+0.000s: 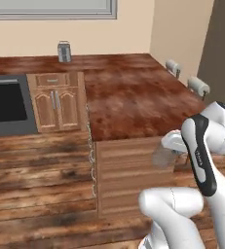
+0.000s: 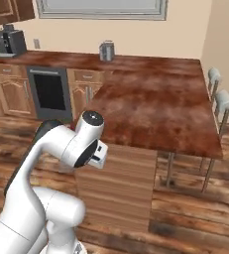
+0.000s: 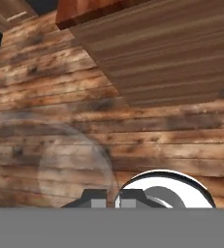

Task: Move the glass cup from next to the sink to the open cabinet. Then, move the bowl with the shrimp to the fridge to clear the area for faucet cleaning.

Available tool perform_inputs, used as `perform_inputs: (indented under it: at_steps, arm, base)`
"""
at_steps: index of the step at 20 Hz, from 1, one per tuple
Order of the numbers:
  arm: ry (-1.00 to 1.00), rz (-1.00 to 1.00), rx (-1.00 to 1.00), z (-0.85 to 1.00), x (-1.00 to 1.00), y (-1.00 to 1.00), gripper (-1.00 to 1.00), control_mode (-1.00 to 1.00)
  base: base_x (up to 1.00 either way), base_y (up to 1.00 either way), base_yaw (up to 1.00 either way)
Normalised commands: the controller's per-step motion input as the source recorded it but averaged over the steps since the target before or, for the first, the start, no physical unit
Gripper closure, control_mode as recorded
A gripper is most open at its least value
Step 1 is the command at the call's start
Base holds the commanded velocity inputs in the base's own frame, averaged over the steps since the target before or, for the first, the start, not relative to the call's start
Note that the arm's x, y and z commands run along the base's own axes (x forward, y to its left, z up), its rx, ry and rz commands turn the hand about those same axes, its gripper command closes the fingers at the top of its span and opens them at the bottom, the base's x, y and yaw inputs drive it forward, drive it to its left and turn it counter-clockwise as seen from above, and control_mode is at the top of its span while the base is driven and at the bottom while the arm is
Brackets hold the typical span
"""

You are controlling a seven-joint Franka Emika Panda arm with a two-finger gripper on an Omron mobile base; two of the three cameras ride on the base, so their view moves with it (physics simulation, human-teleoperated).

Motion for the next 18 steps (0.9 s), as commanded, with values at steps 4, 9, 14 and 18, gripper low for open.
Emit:
perform_inputs:
  at_steps: [4, 9, 14, 18]
  arm:
    - [0.00, 0.00, 0.00, 0.00, 0.00, 0.00, 1.00, 1.00]
    - [0.00, 0.00, 0.00, 0.00, 0.00, 0.00, 1.00, 1.00]
    - [0.00, 0.00, 0.00, 0.00, 0.00, 0.00, 1.00, 1.00]
    - [0.00, 0.00, 0.00, 0.00, 0.00, 0.00, 1.00, 1.00]
  base:
    - [-0.05, 0.00, 0.92]
    - [0.02, 0.01, 0.74]
    - [0.71, 0.32, 0.05]
    - [1.00, 0.68, -0.31]
